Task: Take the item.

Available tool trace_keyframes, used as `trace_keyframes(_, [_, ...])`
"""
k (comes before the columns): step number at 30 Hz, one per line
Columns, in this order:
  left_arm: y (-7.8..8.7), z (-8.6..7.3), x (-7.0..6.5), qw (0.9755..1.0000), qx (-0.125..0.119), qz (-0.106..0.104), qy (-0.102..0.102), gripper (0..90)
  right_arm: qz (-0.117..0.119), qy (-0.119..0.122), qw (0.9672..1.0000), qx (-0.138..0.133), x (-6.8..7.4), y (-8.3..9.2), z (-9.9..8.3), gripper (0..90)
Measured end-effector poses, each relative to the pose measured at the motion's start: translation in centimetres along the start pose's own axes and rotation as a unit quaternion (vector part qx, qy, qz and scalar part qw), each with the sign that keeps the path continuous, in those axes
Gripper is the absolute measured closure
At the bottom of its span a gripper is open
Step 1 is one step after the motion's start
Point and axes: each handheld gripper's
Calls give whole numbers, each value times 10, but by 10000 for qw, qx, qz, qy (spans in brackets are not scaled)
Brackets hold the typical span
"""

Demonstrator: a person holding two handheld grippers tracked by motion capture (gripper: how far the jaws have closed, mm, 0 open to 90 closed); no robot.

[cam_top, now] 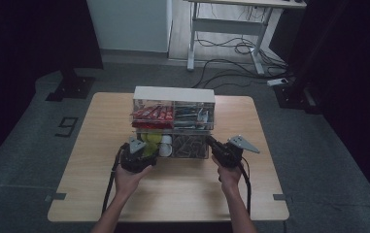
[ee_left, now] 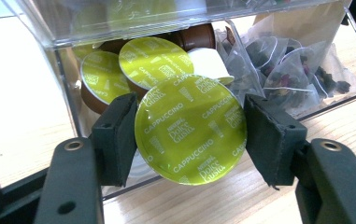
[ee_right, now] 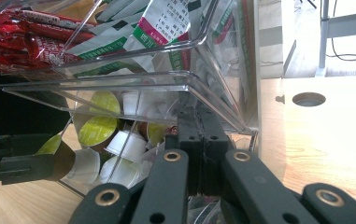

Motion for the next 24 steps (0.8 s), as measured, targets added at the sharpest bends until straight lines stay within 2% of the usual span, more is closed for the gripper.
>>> trace_keyframes(24, [24,-9,9,9999,-105,7,24,383,-21,22,10000,22,-1,-1,-1,892])
Point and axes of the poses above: each handheld gripper's, and its own axes: y roughly backward along the jaws, z roughly out of its top, x roughly to its left, and after that the axes turned 6 degrees about -z, right-handed
